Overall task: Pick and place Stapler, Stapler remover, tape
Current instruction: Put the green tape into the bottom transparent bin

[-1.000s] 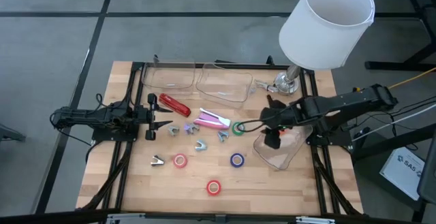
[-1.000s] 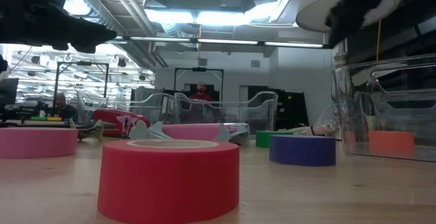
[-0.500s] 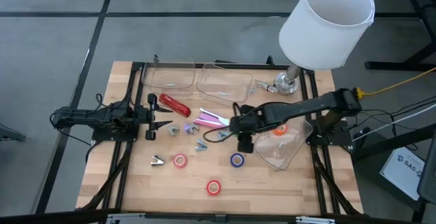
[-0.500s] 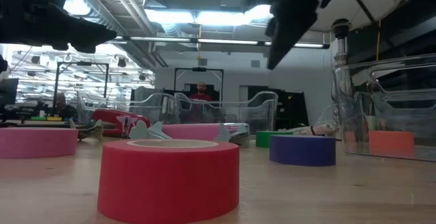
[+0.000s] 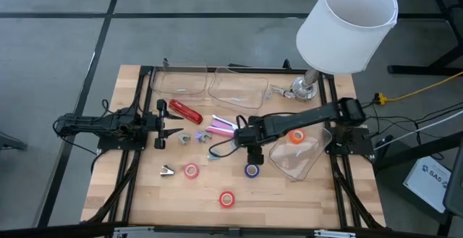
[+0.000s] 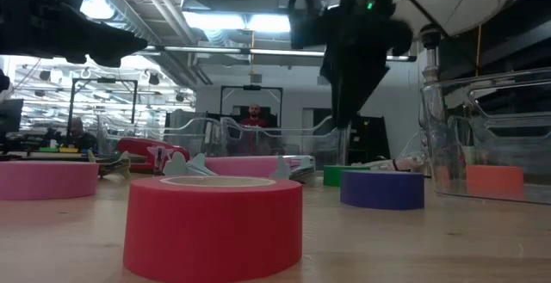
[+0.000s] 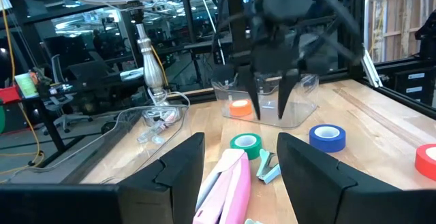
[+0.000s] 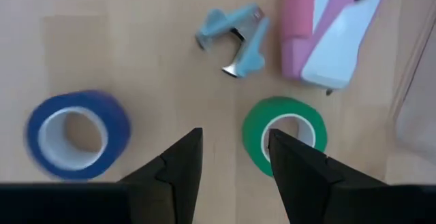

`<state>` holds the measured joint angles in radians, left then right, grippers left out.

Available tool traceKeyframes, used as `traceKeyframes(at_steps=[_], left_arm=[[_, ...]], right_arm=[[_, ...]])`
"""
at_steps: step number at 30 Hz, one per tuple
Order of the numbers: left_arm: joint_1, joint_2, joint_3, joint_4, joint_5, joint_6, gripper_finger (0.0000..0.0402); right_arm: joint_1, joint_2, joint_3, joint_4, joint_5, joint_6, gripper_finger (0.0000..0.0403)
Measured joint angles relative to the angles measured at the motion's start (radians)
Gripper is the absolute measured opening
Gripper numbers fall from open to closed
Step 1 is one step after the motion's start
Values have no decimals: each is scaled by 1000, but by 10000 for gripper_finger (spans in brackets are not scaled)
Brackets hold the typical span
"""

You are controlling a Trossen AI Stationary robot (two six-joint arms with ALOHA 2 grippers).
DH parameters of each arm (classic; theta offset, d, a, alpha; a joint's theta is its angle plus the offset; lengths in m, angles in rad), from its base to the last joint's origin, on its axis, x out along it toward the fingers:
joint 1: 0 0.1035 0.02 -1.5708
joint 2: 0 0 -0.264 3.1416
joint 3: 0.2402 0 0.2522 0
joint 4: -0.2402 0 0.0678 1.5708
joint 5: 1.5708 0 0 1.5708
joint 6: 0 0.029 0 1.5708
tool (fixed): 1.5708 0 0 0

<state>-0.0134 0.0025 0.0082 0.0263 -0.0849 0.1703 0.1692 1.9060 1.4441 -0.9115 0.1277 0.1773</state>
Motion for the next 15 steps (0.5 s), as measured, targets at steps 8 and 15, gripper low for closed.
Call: traceKeyframes(at_steps=[8, 15], left_arm=[[0, 0, 0, 0, 0, 0, 182], [0, 0, 0, 0, 0, 0, 182]], right_arm=[[-44, 87, 0, -8, 14, 59, 170], [-72, 129, 0, -9, 37, 129, 170]])
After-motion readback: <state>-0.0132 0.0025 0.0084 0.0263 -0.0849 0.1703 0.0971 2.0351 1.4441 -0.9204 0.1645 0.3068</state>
